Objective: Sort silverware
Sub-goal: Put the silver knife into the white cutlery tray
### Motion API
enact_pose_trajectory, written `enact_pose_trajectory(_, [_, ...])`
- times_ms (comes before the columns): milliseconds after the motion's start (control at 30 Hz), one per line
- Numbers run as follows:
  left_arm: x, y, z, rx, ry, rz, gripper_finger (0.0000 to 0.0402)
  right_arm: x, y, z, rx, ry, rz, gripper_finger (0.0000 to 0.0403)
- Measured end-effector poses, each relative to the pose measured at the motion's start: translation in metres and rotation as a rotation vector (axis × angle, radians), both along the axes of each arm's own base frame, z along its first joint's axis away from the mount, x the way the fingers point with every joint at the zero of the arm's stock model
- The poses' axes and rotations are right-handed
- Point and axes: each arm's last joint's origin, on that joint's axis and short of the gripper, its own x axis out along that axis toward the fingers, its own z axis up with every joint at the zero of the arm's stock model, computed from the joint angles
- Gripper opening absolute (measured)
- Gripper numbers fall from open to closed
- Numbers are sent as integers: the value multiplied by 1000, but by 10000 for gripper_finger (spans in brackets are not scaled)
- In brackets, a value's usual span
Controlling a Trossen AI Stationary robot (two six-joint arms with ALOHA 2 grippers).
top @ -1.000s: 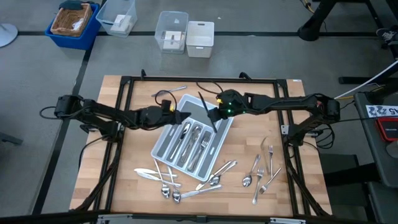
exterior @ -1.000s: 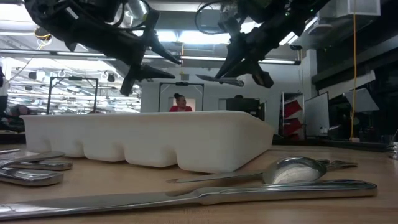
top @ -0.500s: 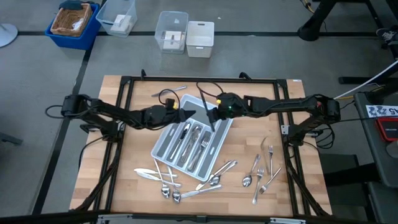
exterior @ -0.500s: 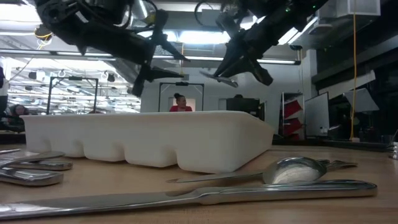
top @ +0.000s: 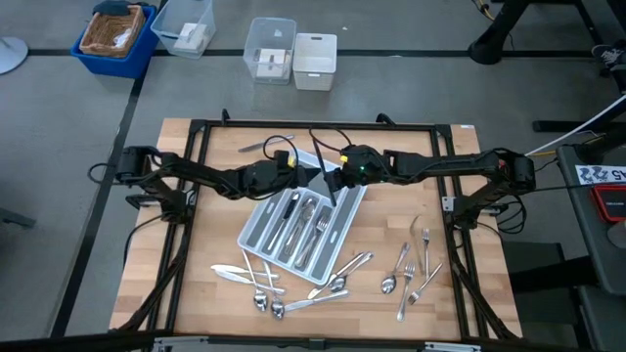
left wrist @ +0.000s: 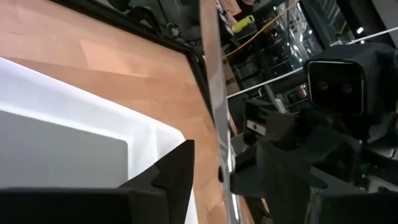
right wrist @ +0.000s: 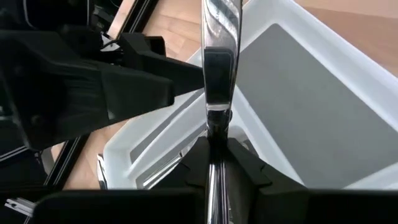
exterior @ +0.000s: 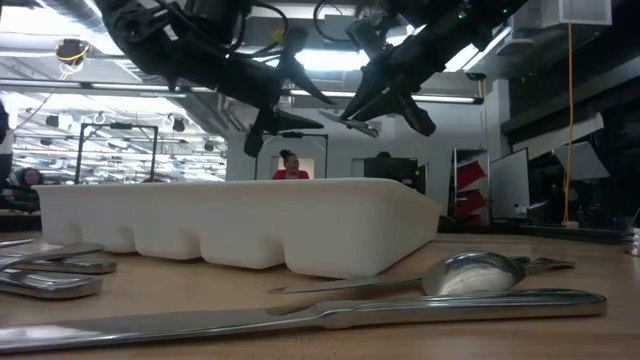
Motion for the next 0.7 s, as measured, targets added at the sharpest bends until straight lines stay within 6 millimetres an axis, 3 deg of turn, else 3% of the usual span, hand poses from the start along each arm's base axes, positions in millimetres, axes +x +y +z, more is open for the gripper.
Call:
enact_pose_trajectory(500, [28, 7, -5, -21, 14, 9, 158, 0, 0, 0, 0, 2, 0, 35])
enact_pose_trajectory(700, [28, 8, -8, -33, 32, 16, 103, 0, 0, 0, 0, 4, 0, 35])
